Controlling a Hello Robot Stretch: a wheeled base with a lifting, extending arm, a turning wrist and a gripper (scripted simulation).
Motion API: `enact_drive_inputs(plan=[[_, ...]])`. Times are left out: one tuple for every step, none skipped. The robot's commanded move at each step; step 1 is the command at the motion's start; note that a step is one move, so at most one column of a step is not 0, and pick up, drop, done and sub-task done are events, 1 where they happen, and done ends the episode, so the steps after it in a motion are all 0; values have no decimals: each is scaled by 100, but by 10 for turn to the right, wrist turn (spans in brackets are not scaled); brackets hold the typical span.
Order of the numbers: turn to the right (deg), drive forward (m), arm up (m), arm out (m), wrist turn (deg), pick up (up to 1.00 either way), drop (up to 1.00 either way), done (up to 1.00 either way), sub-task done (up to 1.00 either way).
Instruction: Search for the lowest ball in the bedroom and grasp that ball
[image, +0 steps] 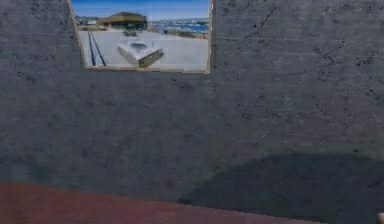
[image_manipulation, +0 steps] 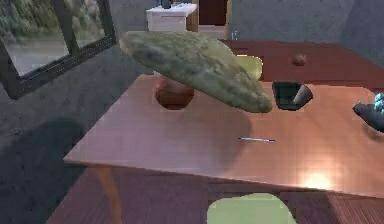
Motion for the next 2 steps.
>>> enact_drive_inputs(plan=[[-420, 0, 0, 0, 0, 0, 0, 0, 0], [0, 25, 0, 0, 0, 0, 0, 0, 0]])
